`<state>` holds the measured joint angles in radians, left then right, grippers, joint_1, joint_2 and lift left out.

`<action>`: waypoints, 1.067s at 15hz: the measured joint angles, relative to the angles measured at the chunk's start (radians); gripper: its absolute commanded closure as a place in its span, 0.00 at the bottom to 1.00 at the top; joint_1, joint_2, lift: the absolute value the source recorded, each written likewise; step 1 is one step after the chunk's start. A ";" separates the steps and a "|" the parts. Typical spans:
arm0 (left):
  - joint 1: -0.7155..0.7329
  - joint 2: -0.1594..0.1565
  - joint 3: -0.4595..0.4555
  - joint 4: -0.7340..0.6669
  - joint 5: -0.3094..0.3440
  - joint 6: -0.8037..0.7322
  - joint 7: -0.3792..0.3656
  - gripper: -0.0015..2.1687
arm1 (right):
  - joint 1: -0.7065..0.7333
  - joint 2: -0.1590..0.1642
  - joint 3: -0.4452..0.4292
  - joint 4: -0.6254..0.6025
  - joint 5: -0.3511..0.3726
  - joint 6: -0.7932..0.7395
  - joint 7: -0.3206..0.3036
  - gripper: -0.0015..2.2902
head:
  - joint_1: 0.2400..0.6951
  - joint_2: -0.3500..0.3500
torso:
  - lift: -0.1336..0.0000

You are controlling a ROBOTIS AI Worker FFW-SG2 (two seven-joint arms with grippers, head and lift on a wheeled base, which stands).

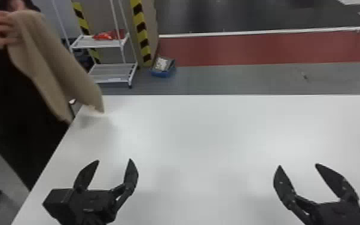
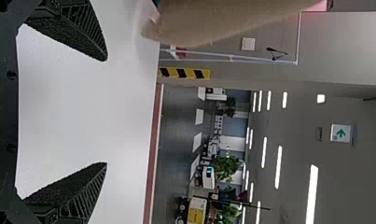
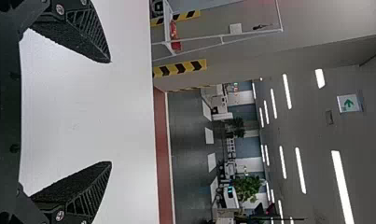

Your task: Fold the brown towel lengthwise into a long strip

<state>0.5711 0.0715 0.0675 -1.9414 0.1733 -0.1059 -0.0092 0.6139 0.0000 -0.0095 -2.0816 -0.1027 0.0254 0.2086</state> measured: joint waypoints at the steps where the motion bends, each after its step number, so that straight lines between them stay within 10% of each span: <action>1: 0.000 -0.001 0.000 0.002 0.000 -0.001 0.000 0.03 | 0.000 0.000 -0.001 0.000 0.000 0.000 0.000 0.05 | 1.00 0.67 | 0.13; 16: 0.005 -0.003 -0.007 0.022 0.000 -0.016 0.002 0.03 | 0.004 0.000 -0.010 0.009 -0.004 -0.013 0.000 0.05 | 1.00 0.66 | 0.13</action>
<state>0.5757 0.0690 0.0605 -1.9190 0.1733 -0.1217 -0.0076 0.6174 0.0000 -0.0194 -2.0731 -0.1067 0.0120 0.2086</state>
